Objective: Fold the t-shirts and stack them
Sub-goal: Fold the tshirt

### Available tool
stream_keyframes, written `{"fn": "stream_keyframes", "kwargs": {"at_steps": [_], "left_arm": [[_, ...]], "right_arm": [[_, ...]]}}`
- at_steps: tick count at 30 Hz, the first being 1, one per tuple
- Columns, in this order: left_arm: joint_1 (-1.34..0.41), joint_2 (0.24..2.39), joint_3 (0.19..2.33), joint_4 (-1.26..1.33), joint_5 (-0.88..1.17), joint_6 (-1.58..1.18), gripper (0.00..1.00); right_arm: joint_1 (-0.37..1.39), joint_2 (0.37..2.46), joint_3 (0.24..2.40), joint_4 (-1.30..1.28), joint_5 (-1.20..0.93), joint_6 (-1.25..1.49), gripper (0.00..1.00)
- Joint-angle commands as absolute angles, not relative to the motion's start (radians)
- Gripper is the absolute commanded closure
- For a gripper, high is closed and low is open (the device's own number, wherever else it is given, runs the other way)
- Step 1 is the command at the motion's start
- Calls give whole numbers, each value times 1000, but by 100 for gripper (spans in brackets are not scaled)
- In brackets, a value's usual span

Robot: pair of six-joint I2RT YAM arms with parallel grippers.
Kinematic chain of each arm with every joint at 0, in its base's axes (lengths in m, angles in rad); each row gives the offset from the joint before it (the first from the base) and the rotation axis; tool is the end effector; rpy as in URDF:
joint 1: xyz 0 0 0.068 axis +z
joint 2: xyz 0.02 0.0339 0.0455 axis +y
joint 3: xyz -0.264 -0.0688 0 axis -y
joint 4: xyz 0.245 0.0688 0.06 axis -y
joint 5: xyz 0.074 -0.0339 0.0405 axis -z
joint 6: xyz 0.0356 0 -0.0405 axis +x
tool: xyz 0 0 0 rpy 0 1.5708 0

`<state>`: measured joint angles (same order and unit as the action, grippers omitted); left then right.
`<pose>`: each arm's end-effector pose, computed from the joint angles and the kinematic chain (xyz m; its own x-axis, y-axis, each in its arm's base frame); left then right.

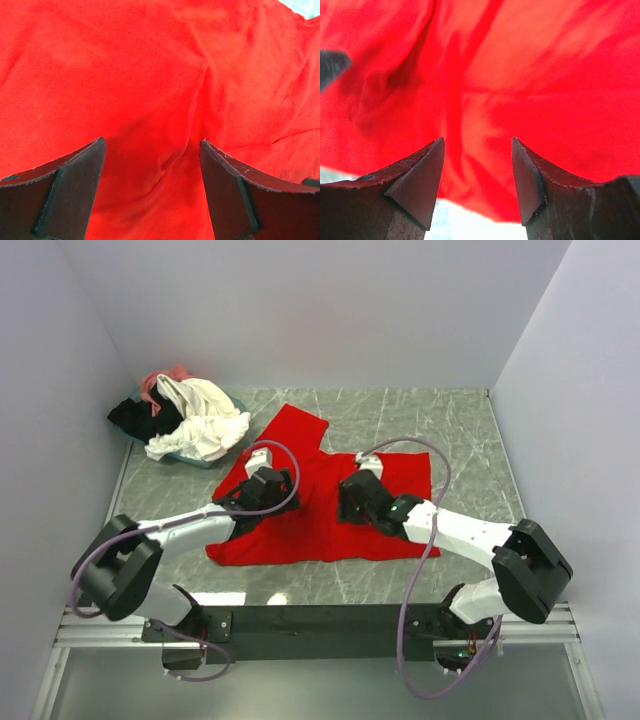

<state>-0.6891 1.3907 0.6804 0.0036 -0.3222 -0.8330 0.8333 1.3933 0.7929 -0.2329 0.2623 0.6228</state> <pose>0.2229 -0.1690 0.1890 -0.6459 -0.3773 -0.6637 -0.0902 0.9010 -0.4244 0.1967 0.2028 0.2042 -0.7528 0.0091 -0.6581 -0.1951 0.9519 0.2364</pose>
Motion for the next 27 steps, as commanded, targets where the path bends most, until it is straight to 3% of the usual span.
{"fn": "stream_keyframes", "kwargs": {"at_steps": [1, 15, 27], "left_arm": [[-680, 1448, 730, 90, -278, -772, 18], [-641, 1511, 586, 202, -221, -785, 18], [-612, 1384, 453, 224, -190, -802, 19]], "right_arm": [[752, 1364, 790, -210, 236, 594, 37], [680, 1557, 713, -65, 127, 658, 38], [722, 1505, 517, -28, 130, 796, 41]]}}
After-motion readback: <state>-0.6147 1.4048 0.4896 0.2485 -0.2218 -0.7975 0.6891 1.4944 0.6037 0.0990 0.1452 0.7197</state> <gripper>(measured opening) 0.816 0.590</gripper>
